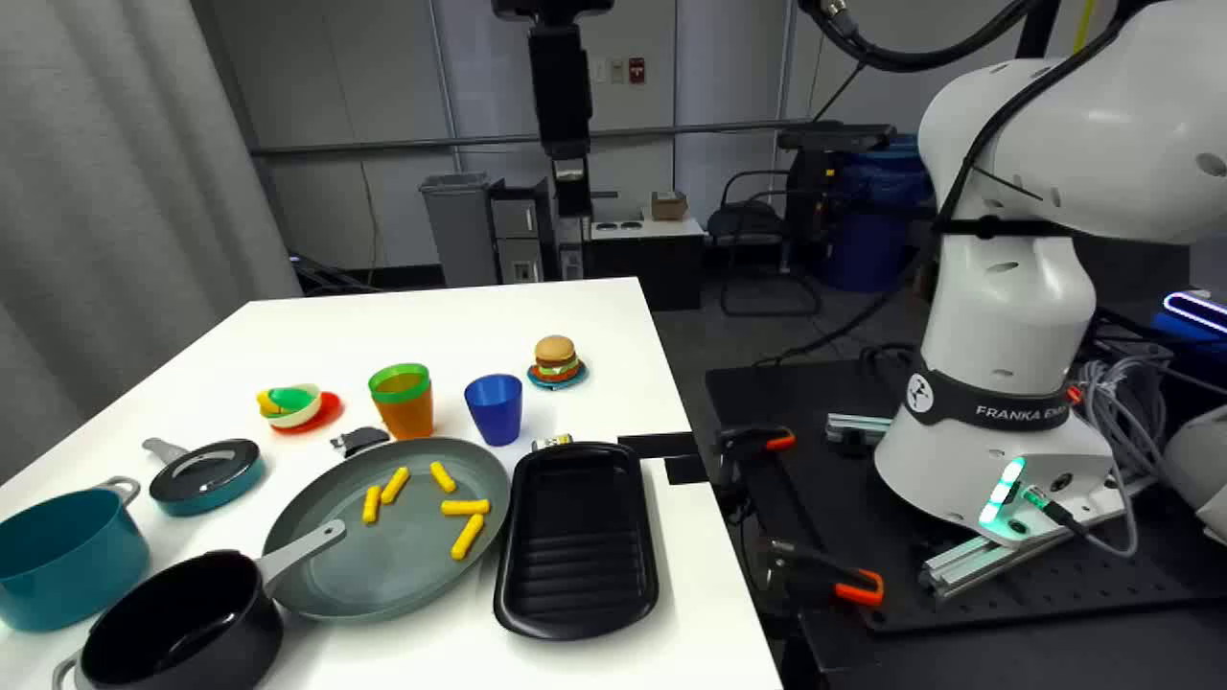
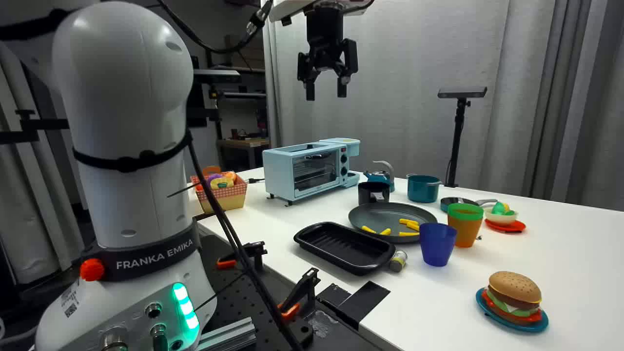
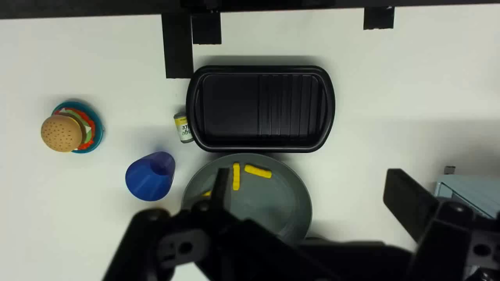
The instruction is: Open the 3 in 1 machine's oven door
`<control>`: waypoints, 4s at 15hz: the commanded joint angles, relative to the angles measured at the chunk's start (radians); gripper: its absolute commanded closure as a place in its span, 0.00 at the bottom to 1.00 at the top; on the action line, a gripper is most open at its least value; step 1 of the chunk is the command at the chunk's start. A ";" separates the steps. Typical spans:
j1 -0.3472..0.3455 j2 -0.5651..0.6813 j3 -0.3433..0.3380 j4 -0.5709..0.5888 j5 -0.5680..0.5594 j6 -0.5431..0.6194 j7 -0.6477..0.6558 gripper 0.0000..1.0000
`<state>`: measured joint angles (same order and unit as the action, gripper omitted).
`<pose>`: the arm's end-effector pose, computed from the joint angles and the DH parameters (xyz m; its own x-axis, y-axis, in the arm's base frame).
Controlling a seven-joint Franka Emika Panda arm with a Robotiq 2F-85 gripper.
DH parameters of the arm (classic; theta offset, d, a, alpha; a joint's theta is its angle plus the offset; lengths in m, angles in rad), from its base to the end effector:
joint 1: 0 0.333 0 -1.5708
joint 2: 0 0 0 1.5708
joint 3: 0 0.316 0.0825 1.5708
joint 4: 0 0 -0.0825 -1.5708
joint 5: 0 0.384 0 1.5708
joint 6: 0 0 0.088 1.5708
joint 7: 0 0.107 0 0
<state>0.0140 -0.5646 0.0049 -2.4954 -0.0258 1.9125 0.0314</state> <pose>0.3751 0.0053 0.4775 0.9998 -0.0047 -0.0176 -0.0042 -0.9996 0.0273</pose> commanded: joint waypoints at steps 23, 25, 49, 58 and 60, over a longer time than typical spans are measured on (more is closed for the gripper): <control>-0.004 0.002 0.004 0.002 0.002 -0.002 -0.002 0.00; -0.004 0.002 0.004 0.002 0.002 -0.002 -0.002 0.00; 0.002 0.115 -0.005 0.082 0.004 0.036 -0.045 0.00; 0.011 0.233 0.006 0.144 0.005 0.115 -0.071 0.00; 0.017 0.261 0.016 0.164 0.006 0.132 -0.066 0.00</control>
<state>0.0191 -0.3548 0.0129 -2.3792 -0.0266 2.0286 -0.0238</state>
